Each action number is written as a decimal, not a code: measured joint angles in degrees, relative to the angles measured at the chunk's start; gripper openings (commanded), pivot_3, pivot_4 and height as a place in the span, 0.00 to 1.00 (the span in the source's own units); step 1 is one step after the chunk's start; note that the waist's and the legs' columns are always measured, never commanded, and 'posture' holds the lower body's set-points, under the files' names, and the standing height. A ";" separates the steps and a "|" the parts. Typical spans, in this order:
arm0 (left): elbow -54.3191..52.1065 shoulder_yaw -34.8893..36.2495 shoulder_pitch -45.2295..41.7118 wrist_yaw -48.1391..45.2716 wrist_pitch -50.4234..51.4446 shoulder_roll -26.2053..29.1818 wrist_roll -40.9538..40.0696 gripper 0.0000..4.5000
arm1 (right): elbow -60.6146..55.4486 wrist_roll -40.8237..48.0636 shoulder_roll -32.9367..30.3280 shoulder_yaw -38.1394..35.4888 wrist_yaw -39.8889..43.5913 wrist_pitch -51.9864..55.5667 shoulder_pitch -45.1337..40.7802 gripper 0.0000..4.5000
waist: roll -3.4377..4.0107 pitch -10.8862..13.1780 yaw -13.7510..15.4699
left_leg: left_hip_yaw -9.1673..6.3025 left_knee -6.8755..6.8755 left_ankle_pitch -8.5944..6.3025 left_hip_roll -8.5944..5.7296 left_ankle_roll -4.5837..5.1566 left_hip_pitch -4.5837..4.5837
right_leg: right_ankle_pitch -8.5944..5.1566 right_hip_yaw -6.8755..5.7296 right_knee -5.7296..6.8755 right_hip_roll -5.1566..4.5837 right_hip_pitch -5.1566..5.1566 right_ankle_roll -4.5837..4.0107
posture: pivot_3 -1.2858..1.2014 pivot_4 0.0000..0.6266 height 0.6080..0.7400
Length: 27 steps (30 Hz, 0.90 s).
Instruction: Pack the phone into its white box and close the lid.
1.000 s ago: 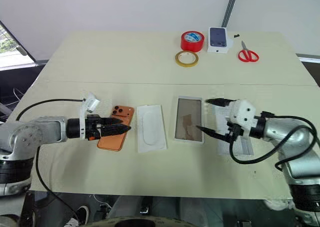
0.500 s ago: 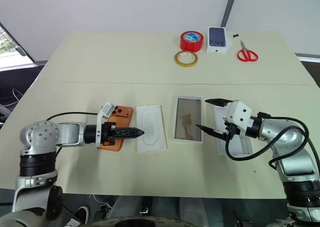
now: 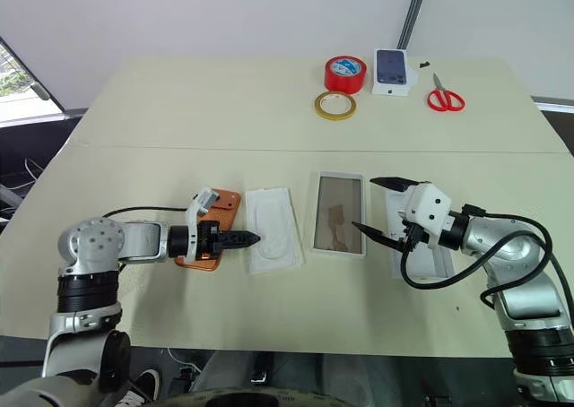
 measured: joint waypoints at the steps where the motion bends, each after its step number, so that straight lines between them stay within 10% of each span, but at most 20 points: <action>1: 0.46 -0.06 -0.55 -0.06 0.00 -0.07 0.20 0.01 | -0.02 0.00 0.07 0.01 -0.02 -0.01 -0.01 1.00 | 0.00 0.00 -0.03 | 0.00 0.00 0.01 0.00 -0.01 0.00 | 0.00 0.00 0.00 0.00 0.00 0.00 | 0.52 0.24 1.00; 16: 10.32 5.02 -6.42 1.18 0.01 1.44 -3.01 0.01 | -6.12 -2.39 0.88 11.85 4.55 1.90 4.08 1.00 | -0.07 0.04 -0.22 | 0.00 0.00 0.02 0.00 -0.04 -0.01 | 0.00 0.01 0.04 0.02 -0.07 0.00 | 0.52 0.24 1.00; 27: 8.51 10.47 -9.02 6.00 -4.70 -1.18 -4.21 0.00 | 3.94 -6.52 1.55 16.79 8.03 4.30 -3.25 0.01 | -0.16 0.09 -0.08 | -0.01 0.00 0.03 0.00 -0.06 -0.04 | 0.00 0.01 0.03 0.02 -0.10 0.00 | 0.52 0.24 1.00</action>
